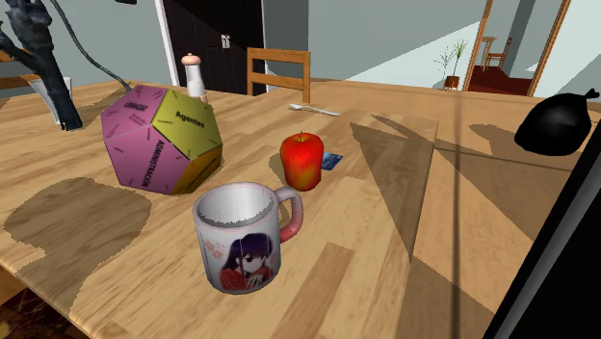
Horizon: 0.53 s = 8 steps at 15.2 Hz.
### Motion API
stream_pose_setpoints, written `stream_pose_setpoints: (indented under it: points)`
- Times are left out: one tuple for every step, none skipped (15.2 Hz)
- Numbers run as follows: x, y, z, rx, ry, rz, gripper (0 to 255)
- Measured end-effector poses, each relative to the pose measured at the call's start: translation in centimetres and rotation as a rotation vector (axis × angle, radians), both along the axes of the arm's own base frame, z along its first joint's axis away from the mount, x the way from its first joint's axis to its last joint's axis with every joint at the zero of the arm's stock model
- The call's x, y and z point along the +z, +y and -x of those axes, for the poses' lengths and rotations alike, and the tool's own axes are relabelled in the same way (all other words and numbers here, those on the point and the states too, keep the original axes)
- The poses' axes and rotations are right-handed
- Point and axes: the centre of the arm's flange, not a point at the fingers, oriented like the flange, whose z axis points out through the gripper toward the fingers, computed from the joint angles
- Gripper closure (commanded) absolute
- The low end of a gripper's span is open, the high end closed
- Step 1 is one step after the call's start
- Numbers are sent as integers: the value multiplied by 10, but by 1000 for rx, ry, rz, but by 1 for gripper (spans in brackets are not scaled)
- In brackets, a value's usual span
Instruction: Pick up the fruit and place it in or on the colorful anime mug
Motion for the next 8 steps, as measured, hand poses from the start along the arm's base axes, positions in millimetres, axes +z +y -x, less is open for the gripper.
stream_pose_setpoints:
  points:
    - [0, 0, 0, 0, 0, 0, 0]
    - [-4, -4, -5, -2, 2, 2, 0]
    - [-8, -7, -11, -5, 5, 4, 0]
    - [-15, -14, -20, -8, 9, 7, 0]
    - [-22, -20, -29, -12, 13, 11, 0]
    - [-29, -26, -37, -16, 17, 14, 0]
    - [-38, -32, -47, -20, 21, 18, 0]
    - [-47, -38, -54, -23, 24, 22, 0]
